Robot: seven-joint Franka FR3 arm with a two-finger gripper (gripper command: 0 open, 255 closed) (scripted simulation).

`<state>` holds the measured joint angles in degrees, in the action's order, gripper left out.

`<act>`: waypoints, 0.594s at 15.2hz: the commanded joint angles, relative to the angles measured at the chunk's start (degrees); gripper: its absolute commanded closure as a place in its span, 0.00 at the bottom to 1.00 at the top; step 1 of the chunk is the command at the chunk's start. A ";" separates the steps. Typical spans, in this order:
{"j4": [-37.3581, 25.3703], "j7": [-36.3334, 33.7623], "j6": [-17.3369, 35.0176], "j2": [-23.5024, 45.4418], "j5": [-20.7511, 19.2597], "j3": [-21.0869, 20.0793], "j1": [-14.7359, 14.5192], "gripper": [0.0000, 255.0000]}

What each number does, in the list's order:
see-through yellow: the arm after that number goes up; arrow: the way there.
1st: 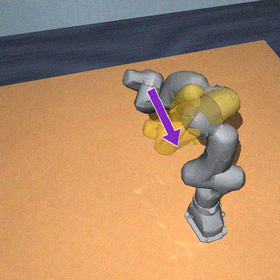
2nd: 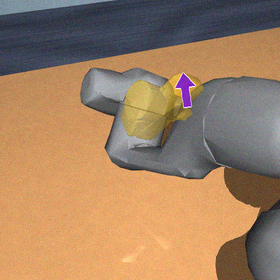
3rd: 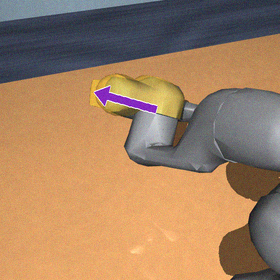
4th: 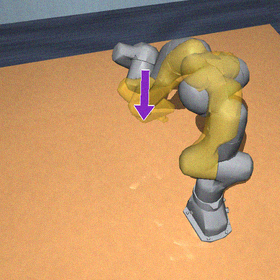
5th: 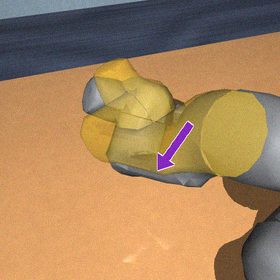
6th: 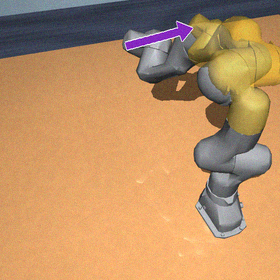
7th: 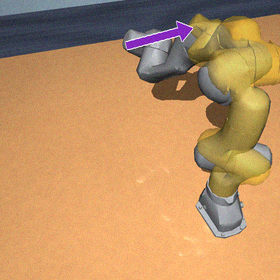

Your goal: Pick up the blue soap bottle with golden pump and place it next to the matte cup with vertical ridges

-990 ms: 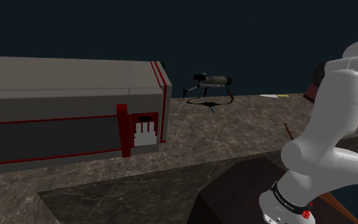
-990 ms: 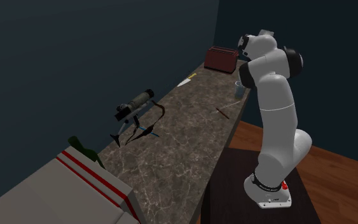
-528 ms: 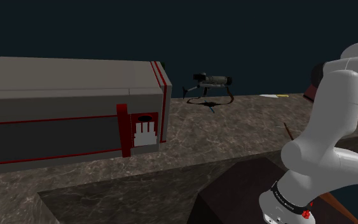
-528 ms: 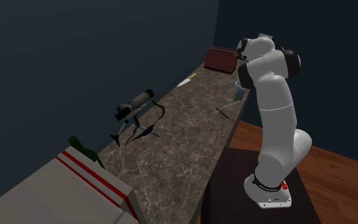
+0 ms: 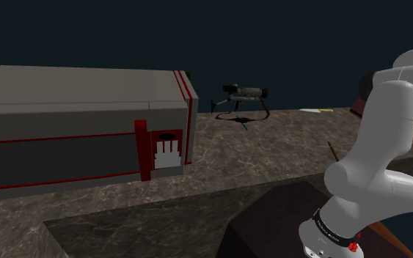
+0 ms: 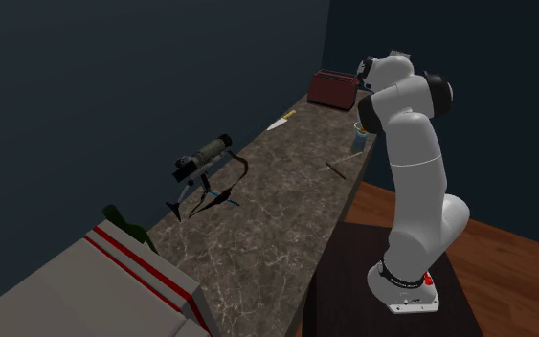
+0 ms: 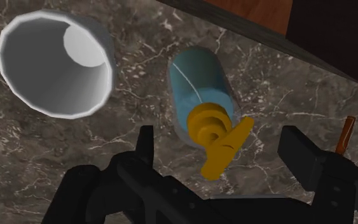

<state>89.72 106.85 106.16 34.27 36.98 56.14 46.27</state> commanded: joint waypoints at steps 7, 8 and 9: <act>-4.87 -1.51 -5.75 -1.90 -2.09 1.40 0.85 0.00; -4.86 -1.51 -5.75 -1.91 -2.10 1.40 0.84 0.00; -4.87 -1.51 -5.75 -1.90 -2.10 1.40 0.85 0.00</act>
<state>85.02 105.39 100.60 32.39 34.93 57.51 47.07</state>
